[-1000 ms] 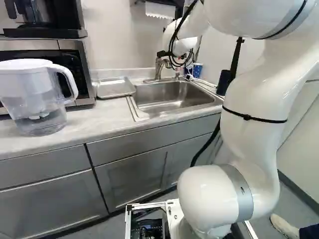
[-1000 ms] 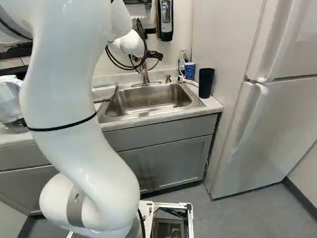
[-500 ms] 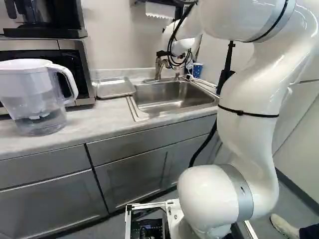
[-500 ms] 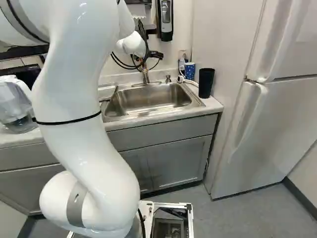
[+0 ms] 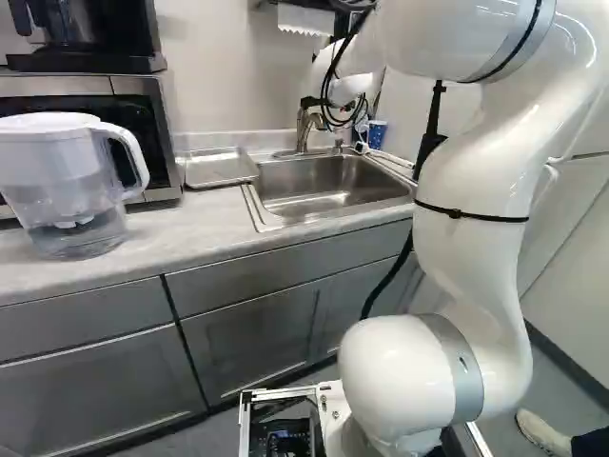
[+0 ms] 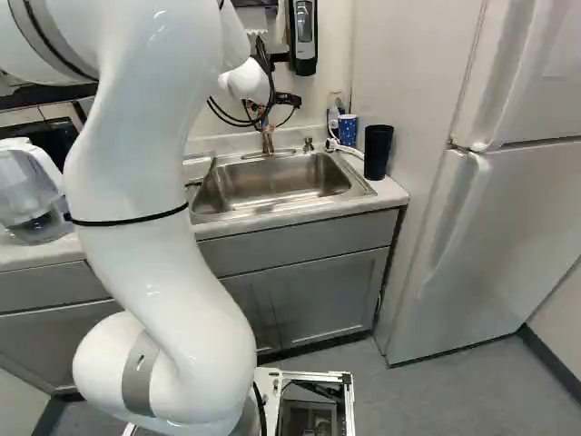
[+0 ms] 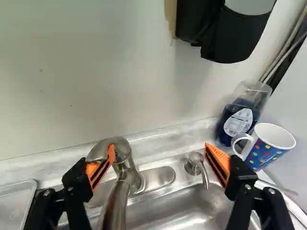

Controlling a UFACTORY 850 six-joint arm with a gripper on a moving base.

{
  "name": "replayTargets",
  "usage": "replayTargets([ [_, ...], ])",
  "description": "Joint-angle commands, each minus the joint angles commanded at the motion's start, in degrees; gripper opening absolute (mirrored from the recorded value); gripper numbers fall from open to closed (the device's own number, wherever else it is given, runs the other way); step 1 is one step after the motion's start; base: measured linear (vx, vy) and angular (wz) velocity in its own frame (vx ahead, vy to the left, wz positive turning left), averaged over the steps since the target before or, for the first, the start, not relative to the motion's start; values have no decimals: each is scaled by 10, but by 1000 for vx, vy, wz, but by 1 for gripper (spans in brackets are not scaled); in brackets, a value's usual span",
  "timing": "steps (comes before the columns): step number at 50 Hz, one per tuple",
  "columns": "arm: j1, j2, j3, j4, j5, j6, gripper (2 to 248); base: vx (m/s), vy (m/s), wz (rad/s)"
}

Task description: Rinse the cup and place it in the tray

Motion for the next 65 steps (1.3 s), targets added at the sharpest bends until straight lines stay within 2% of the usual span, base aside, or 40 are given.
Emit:
replayTargets([
  [39, 0, -3, -3, 0, 73, 0, 247, 0, 0, 0],
  [65, 0, 1, 1, 0, 75, 0, 247, 0, 0, 0],
])
